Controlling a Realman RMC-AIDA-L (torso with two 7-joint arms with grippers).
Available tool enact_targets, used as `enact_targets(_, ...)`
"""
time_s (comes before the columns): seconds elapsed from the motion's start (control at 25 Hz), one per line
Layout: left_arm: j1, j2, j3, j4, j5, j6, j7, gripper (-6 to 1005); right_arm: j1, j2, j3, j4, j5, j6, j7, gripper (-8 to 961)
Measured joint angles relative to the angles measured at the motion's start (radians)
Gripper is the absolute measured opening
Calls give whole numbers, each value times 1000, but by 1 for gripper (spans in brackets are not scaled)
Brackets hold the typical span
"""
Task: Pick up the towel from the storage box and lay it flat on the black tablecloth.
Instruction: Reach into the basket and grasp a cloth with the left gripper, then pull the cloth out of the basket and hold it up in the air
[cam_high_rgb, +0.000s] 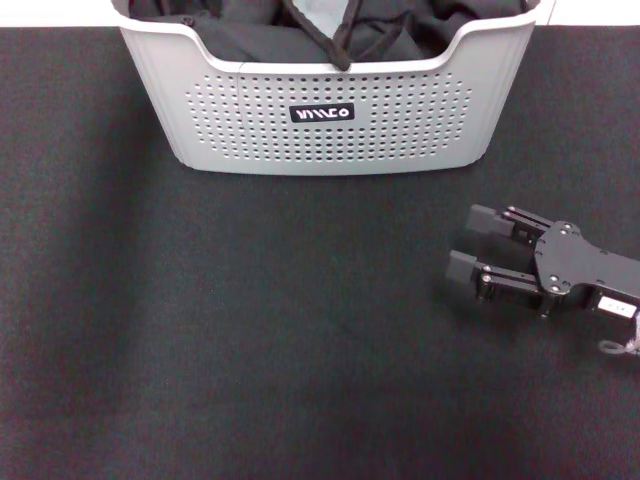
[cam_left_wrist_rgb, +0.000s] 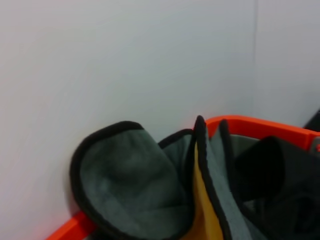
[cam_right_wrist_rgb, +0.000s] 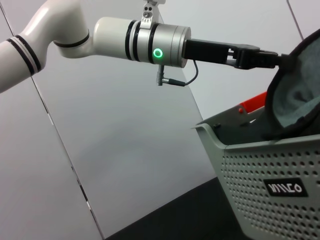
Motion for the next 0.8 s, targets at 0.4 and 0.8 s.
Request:
enact_targets(0.4, 153, -2, 0, 328, -317, 125, 12, 12, -1, -6, 56, -9, 0, 90, -49, 811)
enact_targets(0.8, 348, 64, -88, 755, -808, 410, -17, 14, -71, -8, 172, -220, 18, 234, -117, 809)
